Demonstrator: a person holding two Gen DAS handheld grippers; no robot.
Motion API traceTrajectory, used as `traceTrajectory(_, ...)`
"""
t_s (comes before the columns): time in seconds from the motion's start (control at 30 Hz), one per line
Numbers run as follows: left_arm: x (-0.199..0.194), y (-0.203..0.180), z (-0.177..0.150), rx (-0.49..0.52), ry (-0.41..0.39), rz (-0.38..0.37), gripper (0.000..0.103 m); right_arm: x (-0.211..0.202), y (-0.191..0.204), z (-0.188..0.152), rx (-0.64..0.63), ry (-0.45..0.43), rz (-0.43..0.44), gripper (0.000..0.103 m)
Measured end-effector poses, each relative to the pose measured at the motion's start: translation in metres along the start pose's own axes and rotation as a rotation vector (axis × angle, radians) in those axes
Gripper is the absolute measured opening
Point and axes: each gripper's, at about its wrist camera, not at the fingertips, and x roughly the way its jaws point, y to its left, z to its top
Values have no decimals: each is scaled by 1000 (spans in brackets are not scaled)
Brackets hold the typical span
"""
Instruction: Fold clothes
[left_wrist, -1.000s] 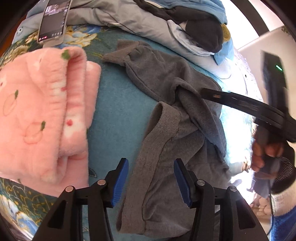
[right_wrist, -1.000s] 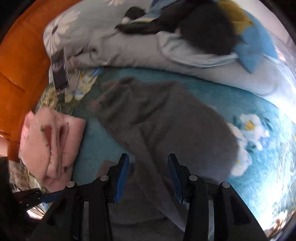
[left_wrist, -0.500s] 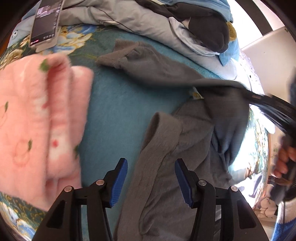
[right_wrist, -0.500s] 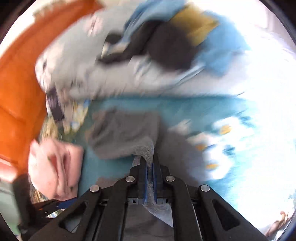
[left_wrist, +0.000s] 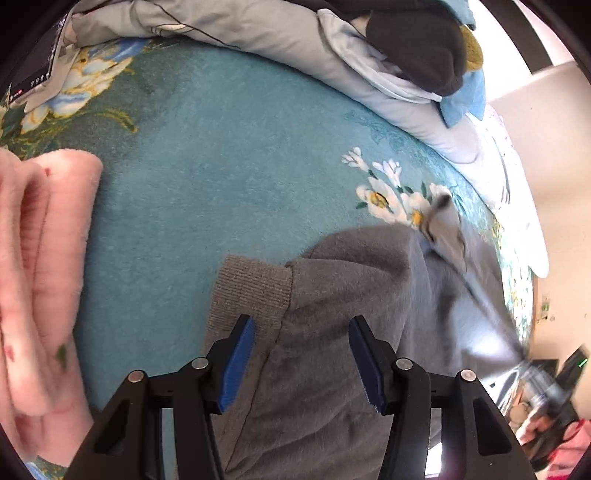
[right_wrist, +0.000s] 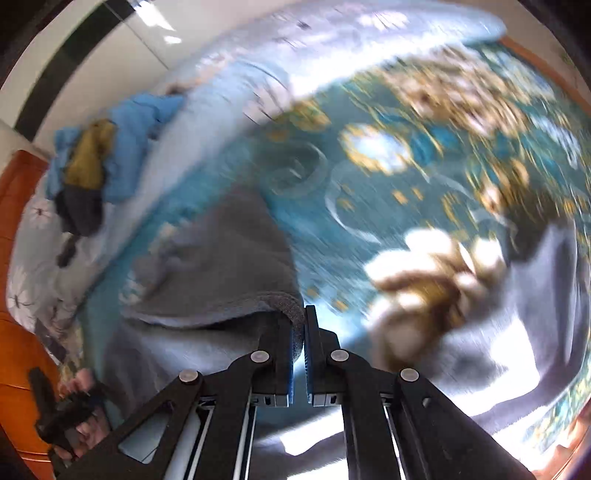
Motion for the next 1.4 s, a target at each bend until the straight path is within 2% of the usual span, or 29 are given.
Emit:
traceTrajectory(0.1,4,4,3,-15,12,-16,55,4,-12,-12,-25,42,-24,6)
traceTrajectory(0.17,6,6,5,-22,20,-28,55,-2,-7,-14,-61,32,-49,17)
traceTrajectory(0.2,6,7,6,-28,19,-35,55,-10,-4,-13,-76,13,-73,31)
traceTrajectory(0.23,6,7,7,-30,17,-41,55,-19,0,-14,-96,-17,-83,39)
traceTrajectory(0.33,6,5,8,-9,8,-55,51,-39,25,-13,-191,-95,-99,45)
traceTrajectory(0.4,8,-1,8,19,7,-42,31,-33,62,-7,-297,-78,-66,48)
traceTrajectory(0.43,9,-4,8,34,6,-33,27,-26,81,-5,-348,-68,-44,48)
traceTrajectory(0.5,11,-11,8,66,0,-12,5,-4,117,-5,-437,-24,6,49)
traceTrajectory(0.63,0,-20,7,116,-84,70,3,37,169,-13,-520,57,55,49)
traceTrajectory(0.8,-38,-5,28,64,-239,172,2,70,206,-22,-593,95,45,49)
traceTrajectory(0.97,-53,14,46,1,-285,221,1,94,236,-27,-690,136,56,49)
traceTrajectory(1.07,-66,23,51,-13,-376,349,0,113,248,-30,-717,162,27,49)
traceTrajectory(1.1,-72,29,54,-35,-384,347,0,119,251,-31,-723,169,14,49)
traceTrajectory(1.17,-80,46,61,-111,-349,244,0,129,254,-32,-721,186,-4,49)
traceTrajectory(1.27,-83,50,61,-129,-331,165,0,134,254,-33,-718,189,-28,48)
traceTrajectory(1.3,-79,48,60,-120,-315,142,0,134,254,-33,-716,179,-37,37)
traceTrajectory(1.33,-73,46,58,-113,-292,114,0,133,252,-32,-712,169,-44,21)
traceTrajectory(1.4,-61,40,54,-101,-250,95,1,122,242,-22,-675,145,-28,16)
